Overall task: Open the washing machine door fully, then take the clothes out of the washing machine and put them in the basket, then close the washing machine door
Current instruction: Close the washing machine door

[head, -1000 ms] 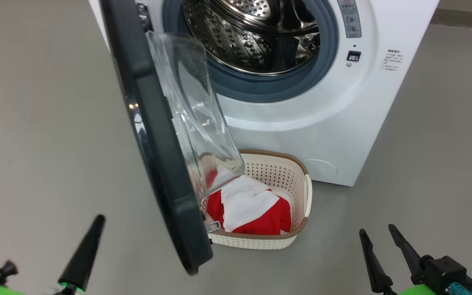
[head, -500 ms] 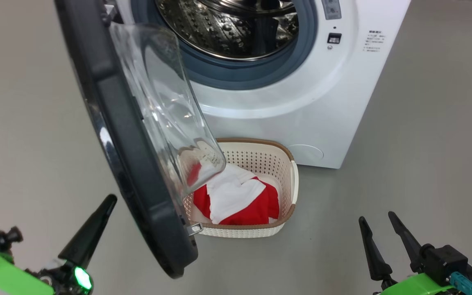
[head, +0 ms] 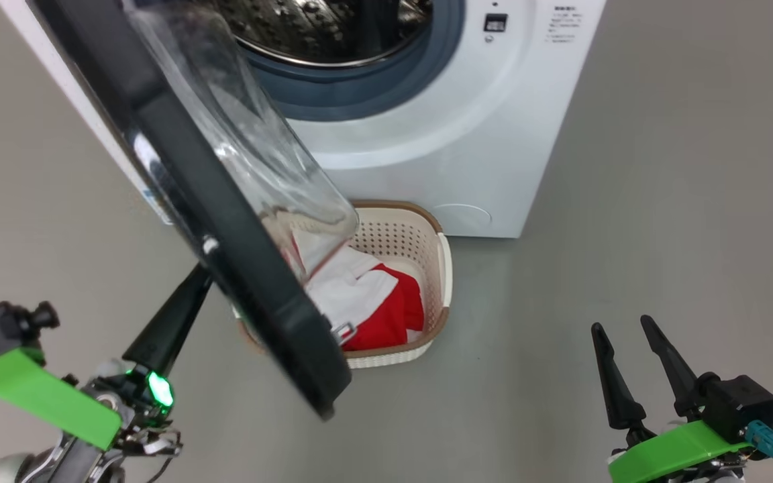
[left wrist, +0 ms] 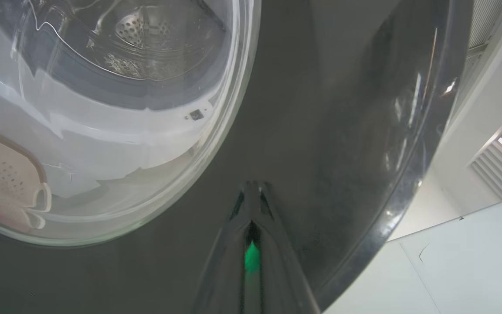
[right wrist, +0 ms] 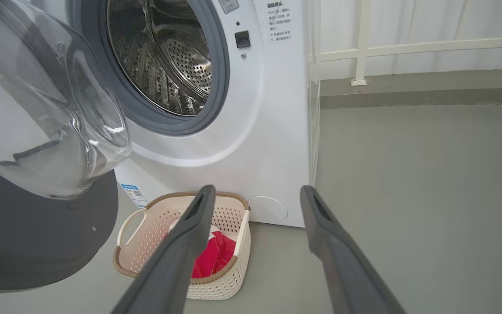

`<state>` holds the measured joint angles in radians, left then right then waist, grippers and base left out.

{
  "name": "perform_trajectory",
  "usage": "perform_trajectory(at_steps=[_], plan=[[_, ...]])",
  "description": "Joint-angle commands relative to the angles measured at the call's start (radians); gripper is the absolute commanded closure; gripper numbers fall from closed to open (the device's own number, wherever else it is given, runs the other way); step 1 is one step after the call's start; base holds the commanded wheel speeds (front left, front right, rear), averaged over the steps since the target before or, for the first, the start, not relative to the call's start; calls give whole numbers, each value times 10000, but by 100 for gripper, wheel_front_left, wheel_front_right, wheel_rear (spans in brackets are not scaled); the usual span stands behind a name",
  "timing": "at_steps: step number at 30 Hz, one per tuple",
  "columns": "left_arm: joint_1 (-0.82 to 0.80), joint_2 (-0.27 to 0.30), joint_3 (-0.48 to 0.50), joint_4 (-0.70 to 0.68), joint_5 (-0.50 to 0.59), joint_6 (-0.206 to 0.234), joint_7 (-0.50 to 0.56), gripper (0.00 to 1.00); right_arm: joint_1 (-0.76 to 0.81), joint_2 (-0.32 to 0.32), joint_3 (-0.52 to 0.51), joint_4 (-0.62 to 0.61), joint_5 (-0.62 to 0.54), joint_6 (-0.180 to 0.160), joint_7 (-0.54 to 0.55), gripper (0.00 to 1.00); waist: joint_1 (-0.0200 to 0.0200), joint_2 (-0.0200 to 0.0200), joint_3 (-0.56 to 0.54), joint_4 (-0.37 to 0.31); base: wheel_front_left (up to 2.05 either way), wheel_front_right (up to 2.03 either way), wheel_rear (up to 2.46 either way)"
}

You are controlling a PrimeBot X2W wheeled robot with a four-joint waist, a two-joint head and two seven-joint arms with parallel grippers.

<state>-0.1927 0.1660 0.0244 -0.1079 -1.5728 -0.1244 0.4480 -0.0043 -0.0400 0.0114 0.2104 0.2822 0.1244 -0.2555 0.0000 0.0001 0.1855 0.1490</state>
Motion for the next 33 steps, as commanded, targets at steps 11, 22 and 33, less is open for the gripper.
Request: perform_trajectory(at_steps=[11, 22, 33], plan=[[-1856, 174, -713, -29, 816, -63, -755, 100, -698, -102, 118, -425, 264, 63, -63, 0, 0, -1, 1039, -1140, 0, 0, 0], [-3881, 980, -1865, 993, 1057, -63, -2074, 100, -1100, -102, 181, -595, 648, 63, -63, 0, 0, -1, 1889, -2174, 0, 0, 0], [-6013, 1927, -2798, 2809, 1351, -63, -3784, 100, -1318, -102, 394, -713, 1115, 63, -63, 0, 0, -1, 2454, -3149, 0, 0, 0]])
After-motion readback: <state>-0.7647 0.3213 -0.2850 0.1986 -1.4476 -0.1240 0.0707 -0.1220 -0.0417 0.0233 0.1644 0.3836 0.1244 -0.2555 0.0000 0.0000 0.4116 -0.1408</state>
